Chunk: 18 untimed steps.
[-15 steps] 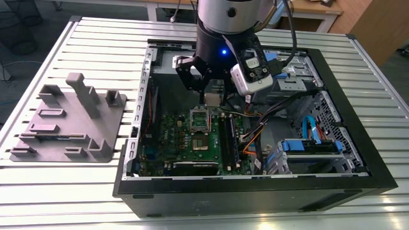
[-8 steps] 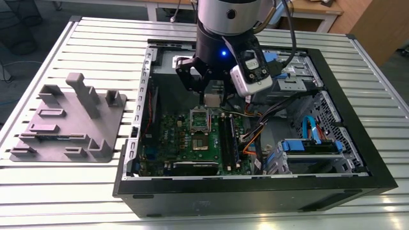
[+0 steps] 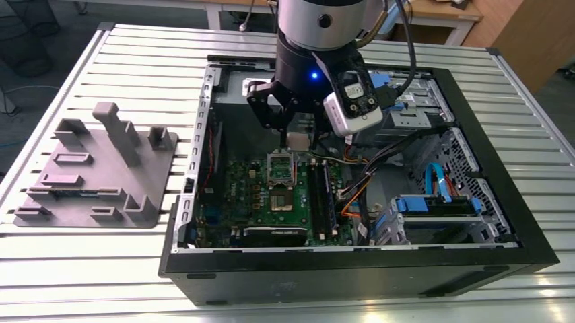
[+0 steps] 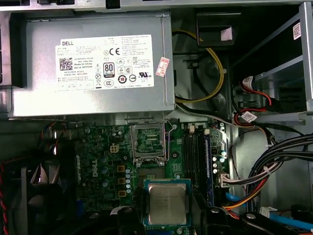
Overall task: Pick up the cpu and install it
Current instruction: 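Place the cpu into insertion slot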
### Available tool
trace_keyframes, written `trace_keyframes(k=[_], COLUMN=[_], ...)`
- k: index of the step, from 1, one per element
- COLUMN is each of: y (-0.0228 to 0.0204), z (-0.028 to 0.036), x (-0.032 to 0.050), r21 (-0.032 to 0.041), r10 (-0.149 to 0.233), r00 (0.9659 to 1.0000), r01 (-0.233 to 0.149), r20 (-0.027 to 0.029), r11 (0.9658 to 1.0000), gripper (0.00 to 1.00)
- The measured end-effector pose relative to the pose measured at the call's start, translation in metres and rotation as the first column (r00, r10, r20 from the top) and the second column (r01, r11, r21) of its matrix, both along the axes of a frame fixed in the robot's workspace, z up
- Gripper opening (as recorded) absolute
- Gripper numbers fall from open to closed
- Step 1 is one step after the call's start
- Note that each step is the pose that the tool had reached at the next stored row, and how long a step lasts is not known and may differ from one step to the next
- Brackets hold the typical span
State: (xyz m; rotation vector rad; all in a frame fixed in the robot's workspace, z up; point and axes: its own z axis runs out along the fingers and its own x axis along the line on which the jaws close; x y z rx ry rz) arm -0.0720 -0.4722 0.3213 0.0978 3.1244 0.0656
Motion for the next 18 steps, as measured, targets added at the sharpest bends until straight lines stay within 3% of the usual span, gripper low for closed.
trace_keyframes(k=[9,14,18], y=[0.0,0.0,0.0], z=[-0.0091,-0.0138,-0.0205], x=[-0.0041,-0.0115,-0.0124], r21=[-0.0002,-0.0003,-0.0004], r10=[0.0,0.0,0.0], r00=[1.0,1.0,1.0], r01=[0.0,0.0,0.0], r20=[0.0003,0.006,0.0068], r11=[1.0,1.0,1.0], gripper=[0.47,0.47,0.47])
